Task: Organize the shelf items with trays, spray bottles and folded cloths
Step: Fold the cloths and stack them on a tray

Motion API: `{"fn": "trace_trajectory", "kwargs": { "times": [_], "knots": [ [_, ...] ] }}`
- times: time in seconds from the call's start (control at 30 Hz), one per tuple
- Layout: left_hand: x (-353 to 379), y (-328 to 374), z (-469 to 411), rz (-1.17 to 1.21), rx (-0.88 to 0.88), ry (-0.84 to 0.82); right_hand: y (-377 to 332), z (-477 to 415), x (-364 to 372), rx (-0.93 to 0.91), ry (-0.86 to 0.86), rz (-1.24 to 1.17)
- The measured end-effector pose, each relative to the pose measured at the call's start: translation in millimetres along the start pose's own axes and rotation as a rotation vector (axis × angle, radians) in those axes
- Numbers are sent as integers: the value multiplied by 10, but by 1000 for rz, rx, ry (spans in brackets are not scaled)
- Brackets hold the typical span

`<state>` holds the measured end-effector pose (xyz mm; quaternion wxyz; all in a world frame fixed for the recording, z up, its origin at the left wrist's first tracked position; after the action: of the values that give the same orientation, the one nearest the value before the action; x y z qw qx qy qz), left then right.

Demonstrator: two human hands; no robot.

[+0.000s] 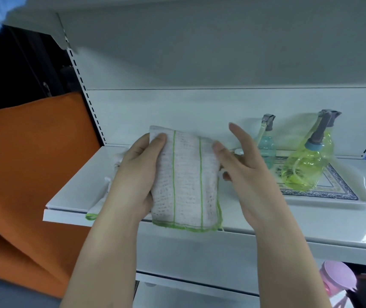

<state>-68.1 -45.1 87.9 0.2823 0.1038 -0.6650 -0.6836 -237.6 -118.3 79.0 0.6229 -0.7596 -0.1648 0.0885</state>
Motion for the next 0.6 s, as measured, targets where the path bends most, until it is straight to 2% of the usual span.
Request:
{"fn": "trace_trajectory", "kwargs": {
  "times": [0.07,0.23,0.33,0.43,0.53,0.6],
  "knots": [
    [-38,7,-15,2,-7,28,-57,1,32,-34,-58,25],
    [-38,11,-25,28,-3,38,-48,-35,-45,-84,27,121],
    [13,-7,-18,35,-20,-4,181,-59,24,28,-50,214],
    [79,2,-20,-104,-14,-114,348,-60,81,126,-101,163],
    [182,19,-1,-264,27,-265,292,-131,-4,55,0,76],
    [146,40,-15,-371,70,-254,202,-155,-35,-32,30,46]
  ]
}}
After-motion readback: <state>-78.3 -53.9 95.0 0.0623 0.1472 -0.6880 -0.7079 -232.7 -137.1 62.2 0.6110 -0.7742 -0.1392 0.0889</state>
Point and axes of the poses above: each hand's wrist, its own z-axis away from the middle knuckle, its own x-axis out of the palm, y = z × x, the point moved 10 cm from there along -z, towards the middle knuckle, and after that the axes turned 4 degrees about -x, right-handed, at the moved point
